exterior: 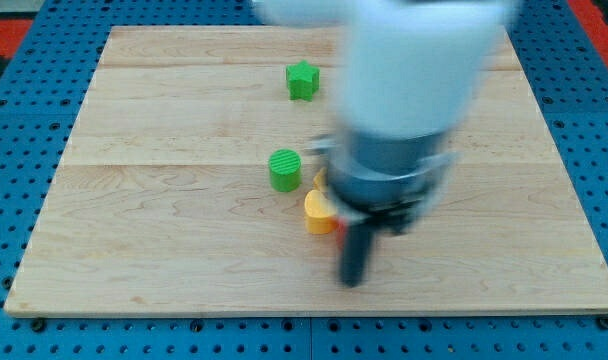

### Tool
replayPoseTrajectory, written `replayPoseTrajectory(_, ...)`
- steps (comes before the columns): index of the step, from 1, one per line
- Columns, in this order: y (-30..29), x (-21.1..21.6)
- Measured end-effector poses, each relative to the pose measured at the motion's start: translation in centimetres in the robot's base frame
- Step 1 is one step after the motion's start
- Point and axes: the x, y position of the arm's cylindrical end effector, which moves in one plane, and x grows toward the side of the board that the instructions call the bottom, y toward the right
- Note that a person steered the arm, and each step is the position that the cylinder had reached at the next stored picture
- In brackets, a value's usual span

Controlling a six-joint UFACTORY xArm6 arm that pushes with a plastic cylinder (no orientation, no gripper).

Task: Move both the yellow blocks to the bottom of the blue blocks

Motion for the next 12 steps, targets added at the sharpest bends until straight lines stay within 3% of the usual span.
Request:
replayPoseTrajectory(1,-0.7,-3.3)
replayPoseTrajectory(2,3.8,-7.8)
replayPoseTrajectory(3,5.6,-7.3)
replayPoseTrajectory(4,3.9,-2.2)
replayPoseTrajectory(5,-1.6,-2.7)
replayPoseTrajectory(7,0.7,-10.0)
replayPoseTrajectory(8,-2.3,-8.2)
replayPoseTrajectory(9,-1.4,-11.6)
replayPoseTrajectory(11,7.5,-16.0)
replayPoseTrajectory(12,7.2,-18.0)
